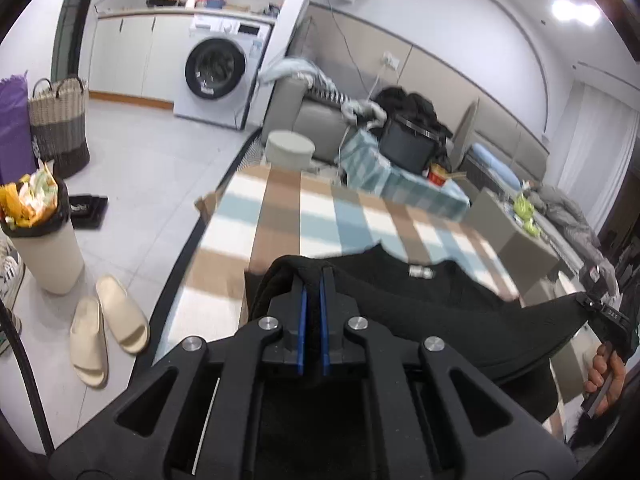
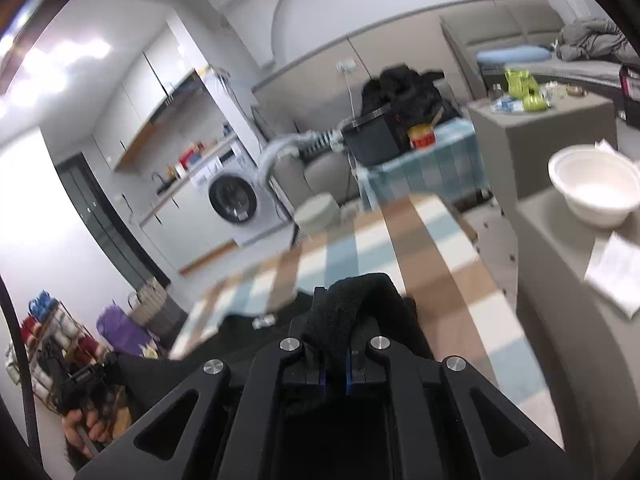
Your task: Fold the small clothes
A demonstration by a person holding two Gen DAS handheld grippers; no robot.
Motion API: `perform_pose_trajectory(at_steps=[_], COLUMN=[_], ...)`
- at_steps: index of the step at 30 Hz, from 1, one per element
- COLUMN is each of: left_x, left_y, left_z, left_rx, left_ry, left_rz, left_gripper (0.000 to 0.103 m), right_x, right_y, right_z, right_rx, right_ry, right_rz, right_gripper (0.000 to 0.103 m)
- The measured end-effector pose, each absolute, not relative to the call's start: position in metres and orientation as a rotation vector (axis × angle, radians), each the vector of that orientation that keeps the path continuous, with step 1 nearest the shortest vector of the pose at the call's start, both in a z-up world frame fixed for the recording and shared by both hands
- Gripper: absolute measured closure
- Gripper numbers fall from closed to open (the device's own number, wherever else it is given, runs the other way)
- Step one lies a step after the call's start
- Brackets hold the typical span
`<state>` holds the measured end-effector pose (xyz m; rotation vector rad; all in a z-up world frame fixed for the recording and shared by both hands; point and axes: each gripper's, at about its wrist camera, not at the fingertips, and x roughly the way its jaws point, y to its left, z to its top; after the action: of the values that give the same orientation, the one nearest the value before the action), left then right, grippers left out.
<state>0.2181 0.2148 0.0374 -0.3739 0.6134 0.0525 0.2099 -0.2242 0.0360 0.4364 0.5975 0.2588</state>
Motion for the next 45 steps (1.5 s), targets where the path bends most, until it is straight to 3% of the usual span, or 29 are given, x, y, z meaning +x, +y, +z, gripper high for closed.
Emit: perform_pose_trajectory(at_steps=[10, 19, 24, 26, 29, 31, 34, 45], left_x=[0.159, 0.151, 0.149, 0.147, 0.145, 0.144, 0.144, 0.126], left_y=[0.211, 0.205, 0.206, 0.207, 0.206, 0.205, 0.203, 0.216], left_z=[-0.034, -0.076, -0.073, -0.067, -0.065, -0.062, -0.056, -0.015], left_rx=[-0.362, -0.279, -0.280, -0.293, -0.325, -0.321, -0.320, -0.387], left_ry=[0.753, 0.867, 0.871, 0.864, 0.860, 0.846, 0.828, 0.755], left_rz=[0.036, 0.093, 0.097, 0.093, 0.059, 0.065, 0.065, 0.054], left_gripper=[0.100, 0.099, 0.089, 0.077, 0.075, 0.075, 0.099, 0.099], right_x=[0.151, 0.151, 0.151, 0.153, 0.157, 0.158, 0.156, 0.145], right_y=[-0.242, -0.235, -0.239, -0.241, -0.239, -0.236, -0.231, -0.241], right_z=[-0.021, -0.060, -0.052, -0.045, -0.045, -0.045, -0.037, 0.005], right_rx=[0.471, 0.382, 0.368, 0.388, 0.397, 0.385, 0.370, 0.422], right_ry=[0.760, 0.894, 0.879, 0.861, 0.873, 0.873, 0.840, 0.729], right_rz=[0.222, 0.161, 0.169, 0.183, 0.203, 0.201, 0.219, 0.228], right_gripper=[0.097, 0.097, 0.087, 0.081, 0.080, 0.080, 0.090, 0.094])
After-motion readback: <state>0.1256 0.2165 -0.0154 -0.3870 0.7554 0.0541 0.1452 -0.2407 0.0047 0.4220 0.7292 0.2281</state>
